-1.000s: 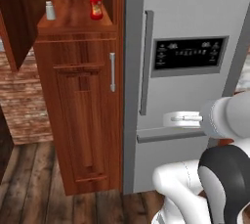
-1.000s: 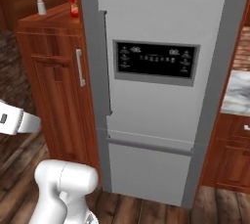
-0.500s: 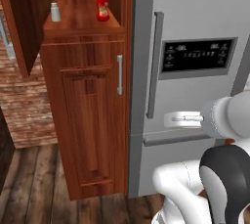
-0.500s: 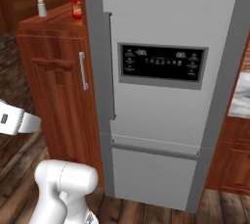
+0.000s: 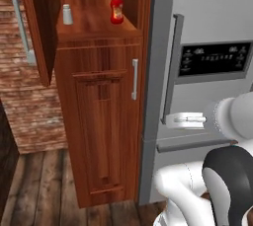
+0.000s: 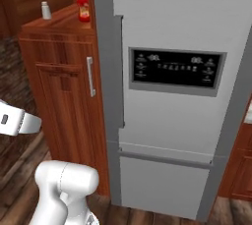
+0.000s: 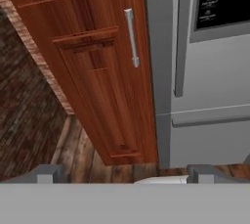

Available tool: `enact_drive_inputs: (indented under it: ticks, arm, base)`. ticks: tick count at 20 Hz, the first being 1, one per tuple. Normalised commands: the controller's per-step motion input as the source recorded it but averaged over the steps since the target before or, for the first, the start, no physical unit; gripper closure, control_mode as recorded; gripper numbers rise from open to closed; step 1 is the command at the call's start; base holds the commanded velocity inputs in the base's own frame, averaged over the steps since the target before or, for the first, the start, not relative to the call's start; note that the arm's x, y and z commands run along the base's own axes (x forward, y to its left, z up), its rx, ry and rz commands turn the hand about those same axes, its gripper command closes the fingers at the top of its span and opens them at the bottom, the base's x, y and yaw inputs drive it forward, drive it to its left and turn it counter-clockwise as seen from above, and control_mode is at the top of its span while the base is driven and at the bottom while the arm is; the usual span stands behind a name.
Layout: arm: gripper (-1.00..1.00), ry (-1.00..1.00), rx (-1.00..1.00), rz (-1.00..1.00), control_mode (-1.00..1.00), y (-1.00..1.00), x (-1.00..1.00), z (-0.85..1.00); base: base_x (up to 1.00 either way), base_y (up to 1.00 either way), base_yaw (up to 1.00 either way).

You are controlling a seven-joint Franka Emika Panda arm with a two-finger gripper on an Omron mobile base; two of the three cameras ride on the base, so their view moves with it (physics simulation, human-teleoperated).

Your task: Collect the turmeric, ketchup, and shaker from the cabinet and place them next to the stove.

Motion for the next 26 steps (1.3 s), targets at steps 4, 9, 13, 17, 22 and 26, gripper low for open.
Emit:
enact_drive_inputs:
  ticks: [4, 9, 13, 17, 22, 26]
  arm:
    - [-1.0, 0.0, 0.0, 0.0, 1.0, 0.0, 0.0, 0.0]
    - [-1.0, 0.0, 0.0, 0.0, 1.0, 0.0, 0.0, 0.0]
    - [-1.0, 0.0, 0.0, 0.0, 1.0, 0.0, 0.0, 0.0]
    - [-1.0, 0.0, 0.0, 0.0, 1.0, 0.0, 0.0, 0.0]
    - [-1.0, 0.0, 0.0, 0.0, 1.0, 0.0, 0.0, 0.0]
    - [-1.0, 0.0, 0.0, 0.0, 1.0, 0.0, 0.0, 0.0]
  base:
    - [0.59, 0.14, 0.0]
    - [0.59, 0.11, 0.0]
    - [0.52, 0.18, 0.0]
    - [0.37, 0.37, 0.0]
    - [0.3, 0.37, 0.0]
    - [0.42, 0.38, 0.0]
